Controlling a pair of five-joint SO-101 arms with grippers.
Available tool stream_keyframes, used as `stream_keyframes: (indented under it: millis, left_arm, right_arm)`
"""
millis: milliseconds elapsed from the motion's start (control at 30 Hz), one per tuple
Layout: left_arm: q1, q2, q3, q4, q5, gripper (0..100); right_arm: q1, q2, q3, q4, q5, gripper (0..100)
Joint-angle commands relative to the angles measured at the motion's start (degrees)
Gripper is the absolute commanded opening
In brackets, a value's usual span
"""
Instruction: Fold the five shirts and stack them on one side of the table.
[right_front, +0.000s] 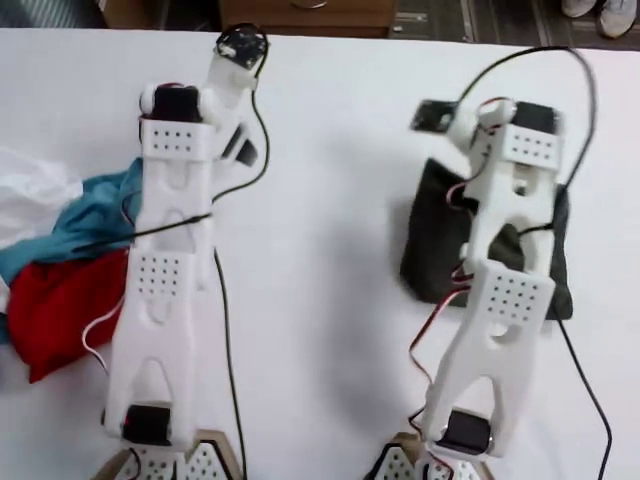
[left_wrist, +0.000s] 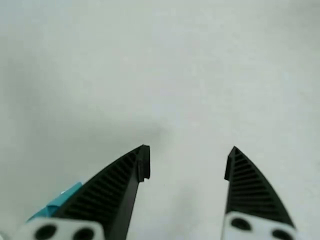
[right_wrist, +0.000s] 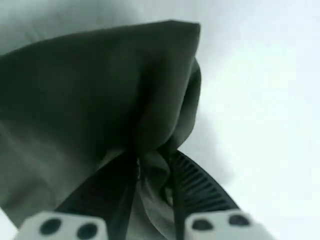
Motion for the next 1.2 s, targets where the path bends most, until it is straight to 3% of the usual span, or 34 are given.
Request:
stream_keyframes:
  millis: [0, 433, 667, 1167]
  left_arm:
    - [-0.26, -5.19, -1.71, 0.97, 0.0, 26]
    - [-0.18, -5.19, -1.71, 0.97, 0.0, 26]
    - [0.26, -5.19, -1.63, 0.97, 0.0, 26]
    - [1.32, -5.19, -1.63, 0.97, 0.0, 26]
  right_arm:
    - [3.74, -7.08, 0.09, 0.48, -5.36, 2.0]
    - [15.78, -9.54, 0.18, -6.73, -18.81, 2.0]
    - [19.38, -7.96, 0.35, -15.43, -18.73, 2.0]
    - [22.73, 1.45, -0.18, -17.36, -18.73, 2.1]
